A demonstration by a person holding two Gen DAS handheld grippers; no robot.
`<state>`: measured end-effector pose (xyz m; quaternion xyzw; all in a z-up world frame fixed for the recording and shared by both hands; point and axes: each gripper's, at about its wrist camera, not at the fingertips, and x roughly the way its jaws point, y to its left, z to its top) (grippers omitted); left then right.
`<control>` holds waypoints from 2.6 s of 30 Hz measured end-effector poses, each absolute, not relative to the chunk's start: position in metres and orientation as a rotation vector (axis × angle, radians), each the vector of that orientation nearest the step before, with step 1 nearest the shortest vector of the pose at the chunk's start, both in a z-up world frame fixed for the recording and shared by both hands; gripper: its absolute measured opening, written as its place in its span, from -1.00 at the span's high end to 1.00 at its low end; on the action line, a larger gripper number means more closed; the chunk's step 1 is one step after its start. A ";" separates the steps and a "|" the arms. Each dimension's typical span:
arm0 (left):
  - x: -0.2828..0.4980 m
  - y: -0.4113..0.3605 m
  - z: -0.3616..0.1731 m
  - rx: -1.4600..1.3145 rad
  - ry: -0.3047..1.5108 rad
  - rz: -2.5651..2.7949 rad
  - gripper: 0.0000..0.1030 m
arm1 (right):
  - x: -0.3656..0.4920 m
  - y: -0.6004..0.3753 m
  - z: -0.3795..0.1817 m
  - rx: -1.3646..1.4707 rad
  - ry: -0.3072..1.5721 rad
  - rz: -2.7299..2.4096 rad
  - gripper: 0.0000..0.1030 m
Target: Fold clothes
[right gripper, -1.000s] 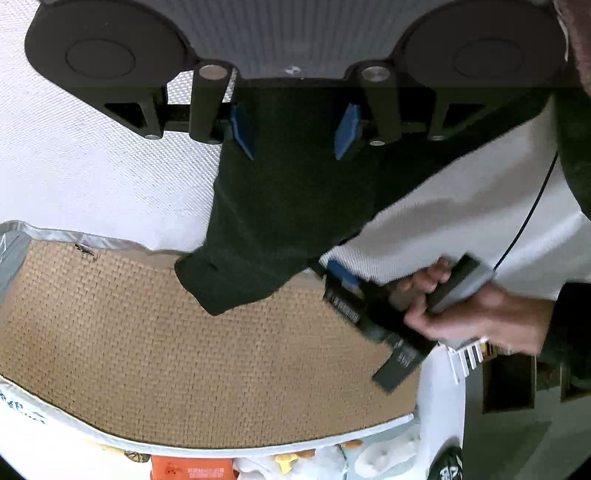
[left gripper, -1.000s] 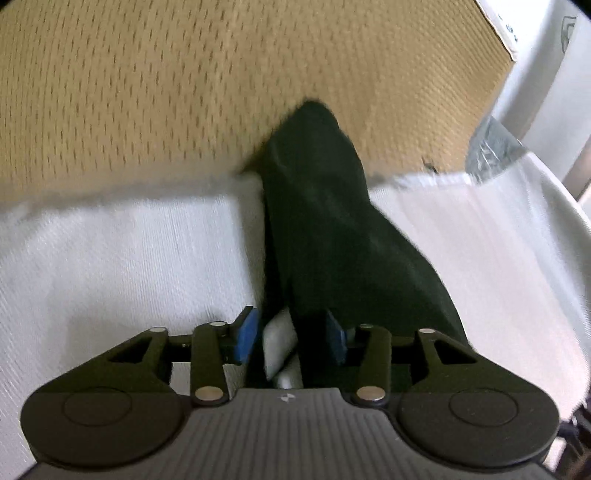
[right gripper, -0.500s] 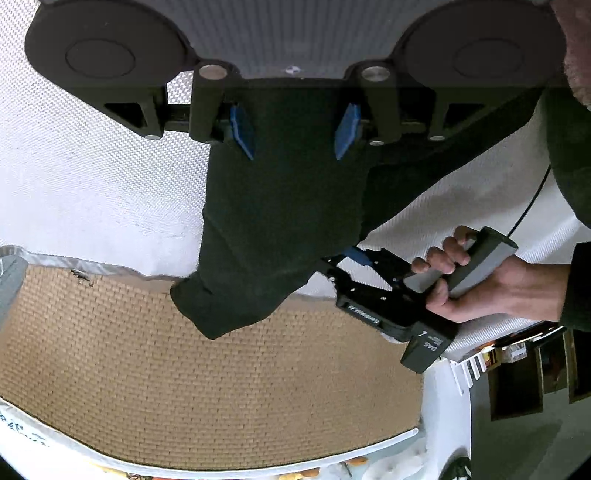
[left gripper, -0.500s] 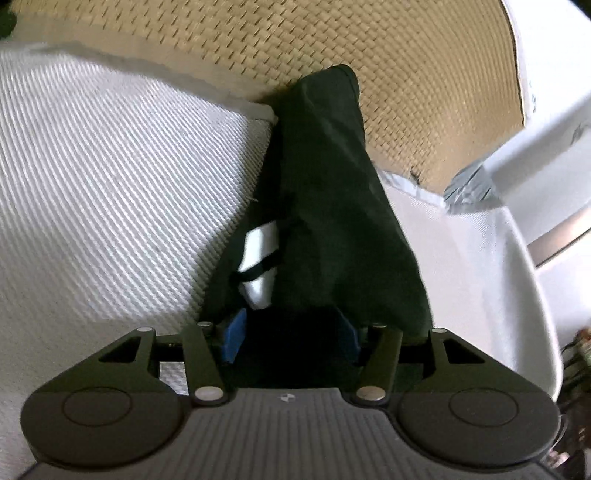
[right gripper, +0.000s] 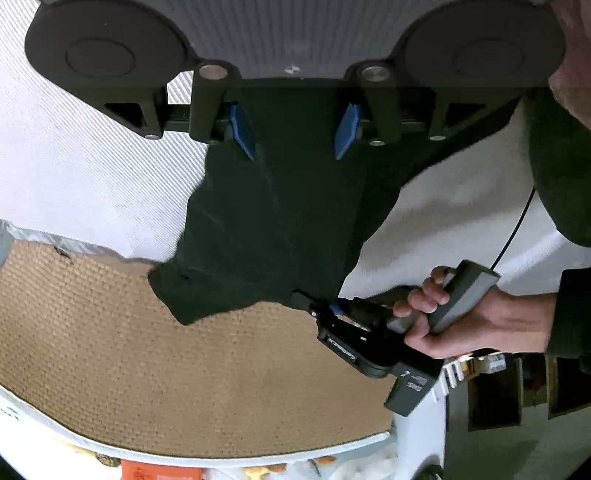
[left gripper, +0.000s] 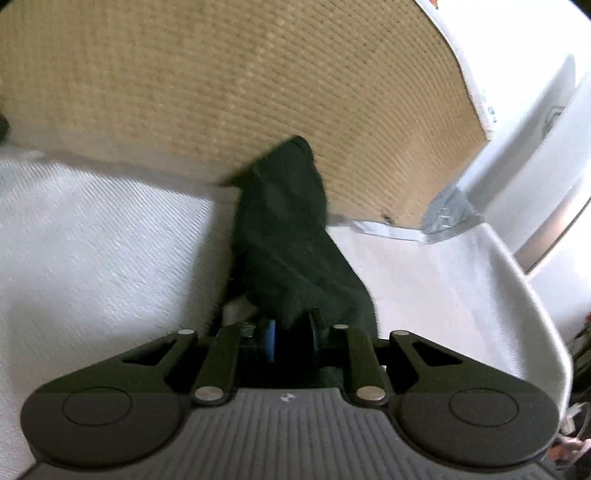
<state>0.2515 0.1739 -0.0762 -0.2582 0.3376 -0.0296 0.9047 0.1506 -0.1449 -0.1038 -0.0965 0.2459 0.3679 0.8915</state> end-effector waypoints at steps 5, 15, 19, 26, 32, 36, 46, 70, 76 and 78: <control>0.266 0.170 -0.099 -0.485 0.839 0.012 0.44 | 0.153 -0.129 -0.113 -0.236 0.519 0.791 -0.01; 0.239 0.170 -0.109 -0.492 0.916 -0.187 -0.30 | 0.174 -0.142 -0.131 -0.229 0.618 0.753 -0.02; 0.228 0.169 -0.115 -0.459 0.986 -0.241 -0.31 | 0.181 -0.150 -0.122 -0.144 0.615 0.735 0.02; 0.221 0.130 -0.122 -0.329 1.077 -0.324 -0.12 | 0.190 -0.152 -0.122 -0.079 0.624 0.709 0.02; 0.218 0.125 -0.118 -0.224 1.136 -0.278 0.77 | 0.183 -0.143 -0.120 -0.152 0.608 0.703 0.02; 0.212 0.127 -0.114 -0.140 1.166 -0.241 0.79 | 0.180 -0.139 -0.124 -0.201 0.600 0.677 0.04; 0.207 0.123 -0.121 -0.062 1.194 -0.224 0.64 | 0.188 -0.125 -0.142 -0.284 0.664 0.617 0.04; 0.234 0.124 -0.138 -0.100 1.171 -0.176 0.66 | 0.191 -0.122 -0.140 -0.393 0.718 0.620 -0.02; 0.237 0.125 -0.141 -0.097 1.163 -0.159 0.66 | 0.194 -0.122 -0.139 -0.391 0.735 0.632 -0.05; 0.239 0.126 -0.142 -0.098 1.160 -0.153 0.66 | 0.196 -0.123 -0.139 -0.391 0.740 0.640 -0.05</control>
